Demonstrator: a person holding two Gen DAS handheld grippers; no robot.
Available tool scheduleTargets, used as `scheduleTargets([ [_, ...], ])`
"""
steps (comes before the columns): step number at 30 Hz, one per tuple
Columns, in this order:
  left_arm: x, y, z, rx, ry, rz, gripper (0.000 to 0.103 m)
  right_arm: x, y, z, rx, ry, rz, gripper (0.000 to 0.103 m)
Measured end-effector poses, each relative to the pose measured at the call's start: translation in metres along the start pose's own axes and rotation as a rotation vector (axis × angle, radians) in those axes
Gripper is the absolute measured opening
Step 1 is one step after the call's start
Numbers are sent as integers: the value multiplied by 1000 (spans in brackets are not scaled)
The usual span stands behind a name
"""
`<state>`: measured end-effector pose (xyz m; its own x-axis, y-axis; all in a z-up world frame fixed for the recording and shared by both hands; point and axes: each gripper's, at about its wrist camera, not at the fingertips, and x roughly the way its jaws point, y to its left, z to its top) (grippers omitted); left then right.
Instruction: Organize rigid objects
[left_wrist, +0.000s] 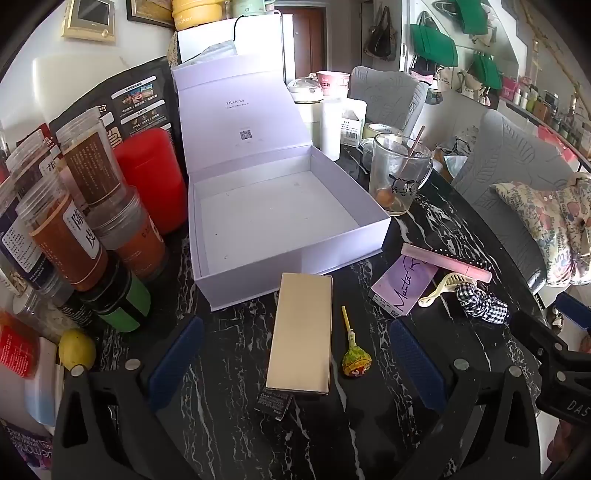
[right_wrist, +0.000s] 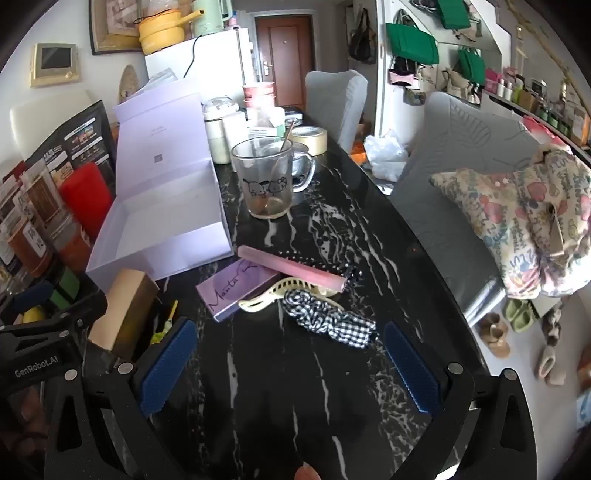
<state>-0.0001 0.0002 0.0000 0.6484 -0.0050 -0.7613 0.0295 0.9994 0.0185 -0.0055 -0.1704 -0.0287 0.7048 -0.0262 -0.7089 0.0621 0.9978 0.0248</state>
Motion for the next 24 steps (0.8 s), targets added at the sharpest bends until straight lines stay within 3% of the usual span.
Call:
scheduleTargets([
  [24,-6,1,-1,8,-6,-18,103,-4,2,0,1,-1,3,103],
])
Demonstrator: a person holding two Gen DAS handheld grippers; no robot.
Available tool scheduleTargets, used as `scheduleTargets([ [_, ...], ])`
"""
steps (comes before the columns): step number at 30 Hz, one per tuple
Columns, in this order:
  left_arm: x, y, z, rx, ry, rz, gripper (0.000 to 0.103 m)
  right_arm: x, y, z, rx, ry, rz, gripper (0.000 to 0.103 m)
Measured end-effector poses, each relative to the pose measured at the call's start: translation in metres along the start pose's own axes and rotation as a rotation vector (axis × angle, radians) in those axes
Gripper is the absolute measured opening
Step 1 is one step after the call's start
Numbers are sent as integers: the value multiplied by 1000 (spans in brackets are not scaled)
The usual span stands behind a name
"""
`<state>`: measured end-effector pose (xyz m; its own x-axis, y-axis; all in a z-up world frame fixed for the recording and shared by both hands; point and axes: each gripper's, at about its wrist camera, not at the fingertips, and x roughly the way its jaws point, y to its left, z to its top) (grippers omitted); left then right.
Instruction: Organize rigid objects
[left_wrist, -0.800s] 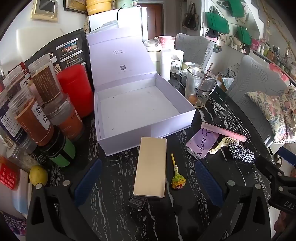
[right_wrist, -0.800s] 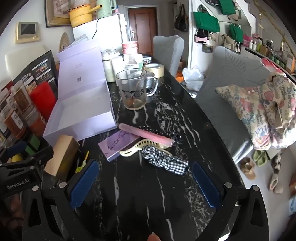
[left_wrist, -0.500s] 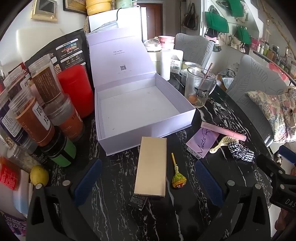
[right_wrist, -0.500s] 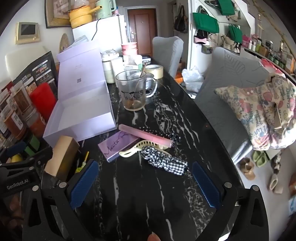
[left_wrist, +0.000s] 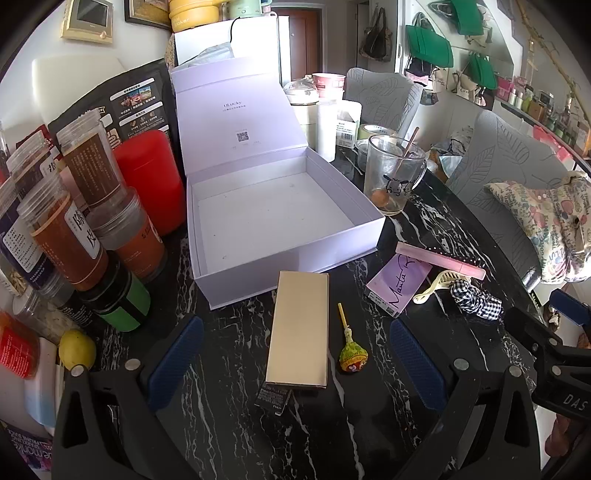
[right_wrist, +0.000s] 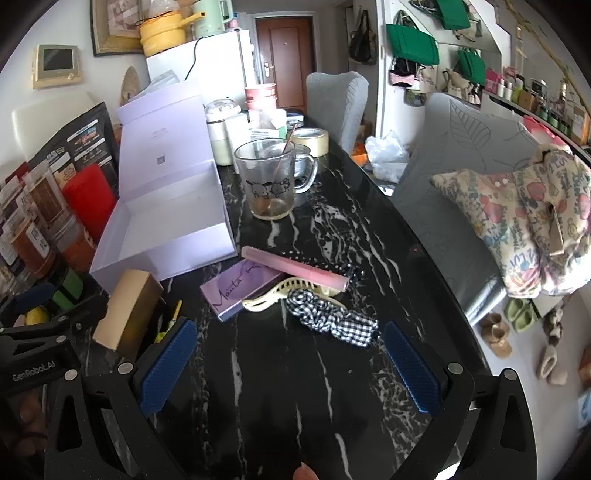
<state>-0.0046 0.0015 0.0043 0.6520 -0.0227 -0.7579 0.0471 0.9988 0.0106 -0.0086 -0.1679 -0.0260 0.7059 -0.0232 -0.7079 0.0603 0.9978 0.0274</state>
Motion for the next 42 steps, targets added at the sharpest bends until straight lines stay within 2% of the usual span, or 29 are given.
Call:
scheduleTargets([
  [42,-8,-9,-4,46,-1,-18,103,-11,2,-3,-19,-25,1,103],
])
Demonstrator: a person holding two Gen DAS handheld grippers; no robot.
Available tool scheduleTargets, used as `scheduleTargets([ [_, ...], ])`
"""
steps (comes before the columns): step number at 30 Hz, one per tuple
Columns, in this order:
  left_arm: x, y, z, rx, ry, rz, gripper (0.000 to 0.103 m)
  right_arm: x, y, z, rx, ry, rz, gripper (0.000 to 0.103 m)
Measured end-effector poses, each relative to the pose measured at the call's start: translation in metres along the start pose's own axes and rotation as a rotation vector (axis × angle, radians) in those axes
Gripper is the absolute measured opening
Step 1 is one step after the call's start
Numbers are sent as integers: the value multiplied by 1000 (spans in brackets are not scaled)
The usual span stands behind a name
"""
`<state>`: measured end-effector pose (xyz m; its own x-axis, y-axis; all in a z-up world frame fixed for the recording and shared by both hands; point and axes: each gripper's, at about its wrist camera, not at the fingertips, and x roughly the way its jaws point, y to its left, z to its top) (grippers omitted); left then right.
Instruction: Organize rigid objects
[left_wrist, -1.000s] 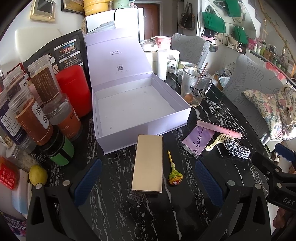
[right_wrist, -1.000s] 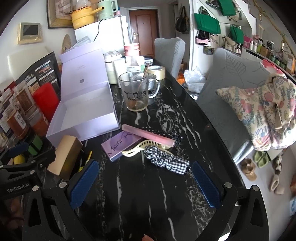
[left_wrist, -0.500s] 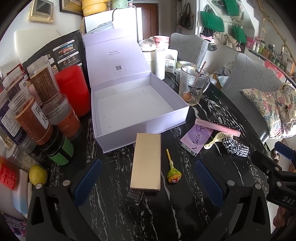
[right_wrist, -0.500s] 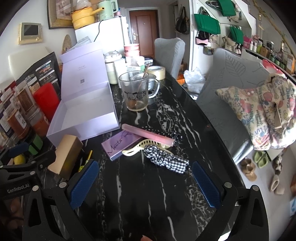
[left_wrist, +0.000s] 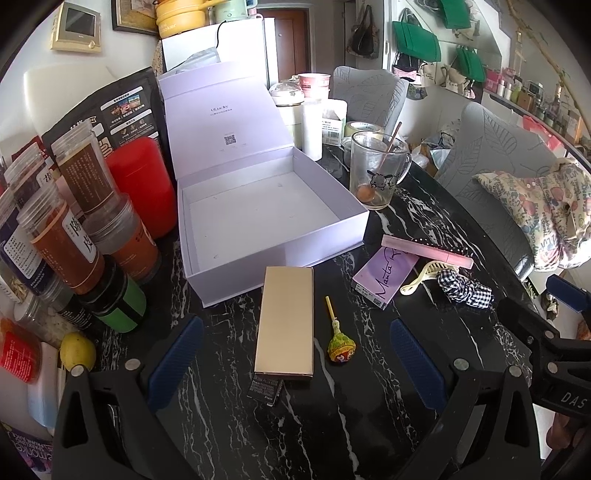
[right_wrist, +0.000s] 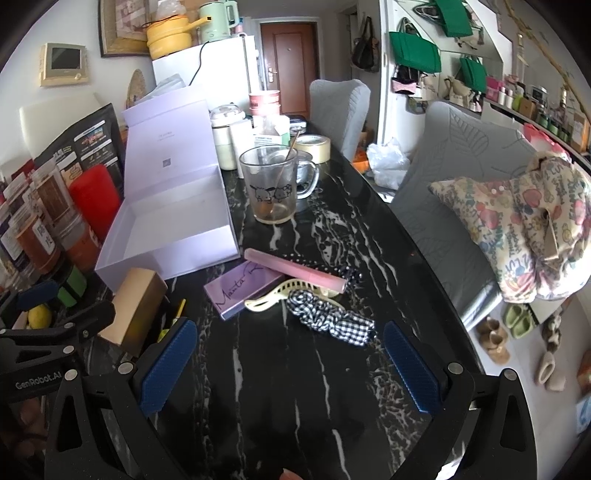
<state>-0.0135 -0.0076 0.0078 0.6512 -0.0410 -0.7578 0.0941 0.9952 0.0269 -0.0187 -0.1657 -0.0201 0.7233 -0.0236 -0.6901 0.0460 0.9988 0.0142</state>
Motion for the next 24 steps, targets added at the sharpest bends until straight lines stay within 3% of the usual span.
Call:
scheduleTargets([
  [24,0,-1,-3,2,-1,3,103,3,-1,-3,3,2,7,103],
])
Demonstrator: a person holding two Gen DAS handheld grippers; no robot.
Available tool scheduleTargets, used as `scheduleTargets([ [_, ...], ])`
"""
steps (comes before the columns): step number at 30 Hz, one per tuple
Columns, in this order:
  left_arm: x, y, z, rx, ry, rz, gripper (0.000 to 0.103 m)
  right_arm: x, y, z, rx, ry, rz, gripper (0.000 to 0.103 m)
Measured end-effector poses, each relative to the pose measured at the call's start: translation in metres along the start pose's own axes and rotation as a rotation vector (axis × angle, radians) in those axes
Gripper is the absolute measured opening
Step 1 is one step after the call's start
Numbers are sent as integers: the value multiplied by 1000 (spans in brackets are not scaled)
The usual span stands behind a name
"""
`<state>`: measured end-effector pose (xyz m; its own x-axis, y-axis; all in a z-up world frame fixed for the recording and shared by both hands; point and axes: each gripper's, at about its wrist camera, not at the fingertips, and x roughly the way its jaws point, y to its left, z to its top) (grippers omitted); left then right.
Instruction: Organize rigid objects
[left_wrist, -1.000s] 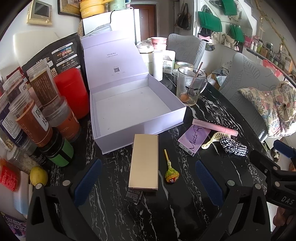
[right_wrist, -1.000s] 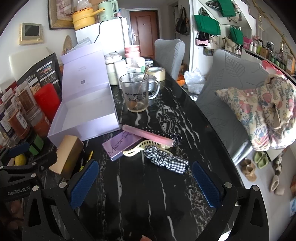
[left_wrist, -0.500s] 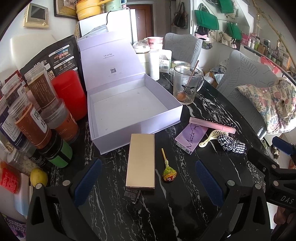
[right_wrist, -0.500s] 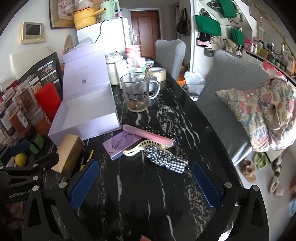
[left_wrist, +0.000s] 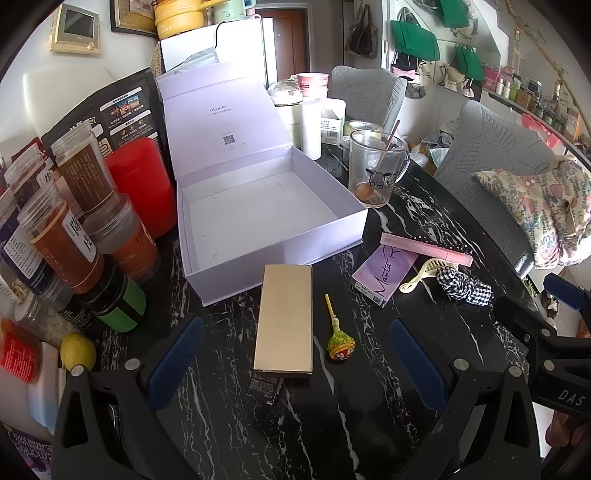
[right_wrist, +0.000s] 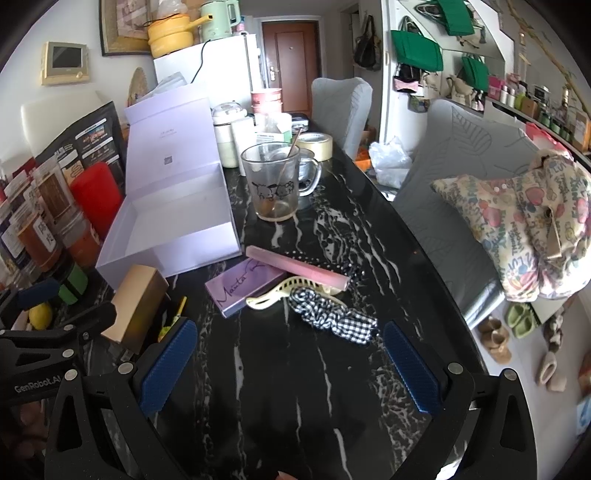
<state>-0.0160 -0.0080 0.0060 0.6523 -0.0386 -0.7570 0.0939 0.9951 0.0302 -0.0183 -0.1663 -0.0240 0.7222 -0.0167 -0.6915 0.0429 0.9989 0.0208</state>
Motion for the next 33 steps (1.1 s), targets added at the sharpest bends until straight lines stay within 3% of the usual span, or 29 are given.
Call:
scheduleTargets([
  [10,4,7,-6,-25,14,-17,103,0,-3,-3,3,-23,22,103],
  [23,24,15,-17,-81,68,-75,103,22,-6,-14,11,26,77,103],
  [30,45,11,-13,-64,105,-78,99,37,-11,-15,16,39,85,103],
  [33,56,9,-10,-60,123,-76,88,44,-16,-16,23,51,77,103],
])
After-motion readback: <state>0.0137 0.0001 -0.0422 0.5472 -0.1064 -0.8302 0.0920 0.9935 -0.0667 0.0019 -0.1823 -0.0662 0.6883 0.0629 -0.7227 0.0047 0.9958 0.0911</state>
